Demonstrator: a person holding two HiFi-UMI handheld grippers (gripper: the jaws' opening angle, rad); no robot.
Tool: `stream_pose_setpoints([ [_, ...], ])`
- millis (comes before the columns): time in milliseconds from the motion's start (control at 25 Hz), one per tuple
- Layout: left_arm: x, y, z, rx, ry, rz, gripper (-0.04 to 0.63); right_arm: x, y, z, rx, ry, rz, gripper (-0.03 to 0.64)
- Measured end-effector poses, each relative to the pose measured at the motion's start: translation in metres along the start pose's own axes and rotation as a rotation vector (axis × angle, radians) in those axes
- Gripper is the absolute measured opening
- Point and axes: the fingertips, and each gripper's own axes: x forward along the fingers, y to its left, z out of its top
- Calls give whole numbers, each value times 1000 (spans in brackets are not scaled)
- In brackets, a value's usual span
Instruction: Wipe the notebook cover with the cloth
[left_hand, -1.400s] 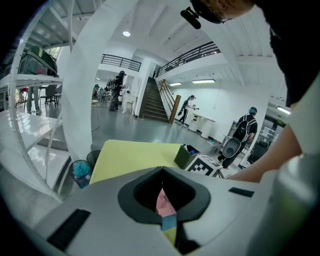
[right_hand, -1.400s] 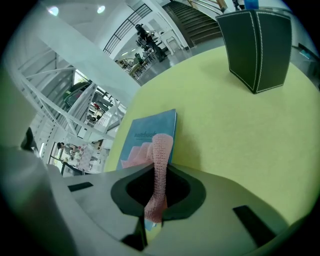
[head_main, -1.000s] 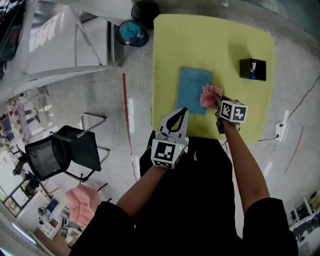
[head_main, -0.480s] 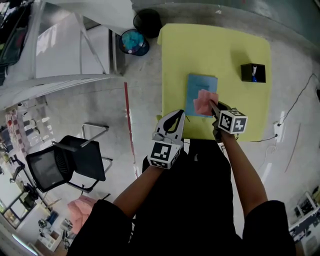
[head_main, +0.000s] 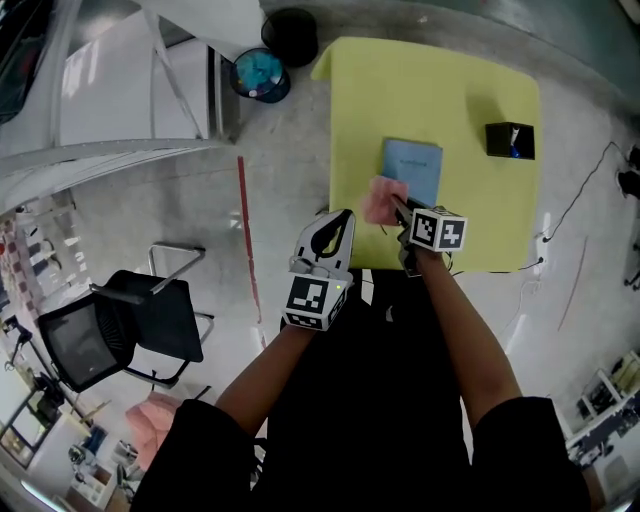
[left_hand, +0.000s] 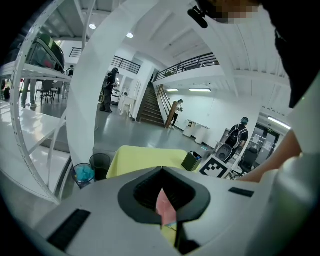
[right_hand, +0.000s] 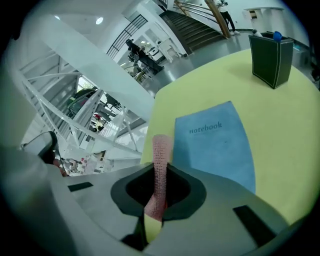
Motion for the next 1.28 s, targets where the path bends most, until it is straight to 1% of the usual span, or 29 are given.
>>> stream_pose_setpoints([
  [160, -5, 2, -9, -16, 4, -3, 6, 18, -3, -17, -10, 28, -23, 40],
  [280, -11, 0, -15, -6, 15, -12, 5, 28, -7, -29, -38, 48, -47, 40],
  [400, -19, -2, -21, 11, 34, -36, 5, 35, -14, -35, -100, 63, -73, 40],
  [520, -23, 4, -29, 10, 43, -26, 5, 38, -22, -31, -142, 61, -101, 40],
  [560, -22, 6, -29, 5, 38, -17, 6, 39, -24, -31, -136, 61, -102, 40],
  [720, -21, 8, -25, -13, 20, 0, 6, 41, -25, -38, -61, 47, -76, 40],
  [880, -19, 0, -23, -4, 30, -23, 6, 40, -34, -44, -71, 47, -100, 40],
  [960, -18, -2, -24, 1, 32, -27, 6, 39, -35, -42, -69, 36, -98, 40],
  [1120, -20, 4, -33, -12, 39, 6, 6, 42, -33, -46, -115, 50, -83, 40],
  [1280, -18, 4, -33, -9, 36, 32, 5, 41, -35, -43, -77, 51, -102, 40],
])
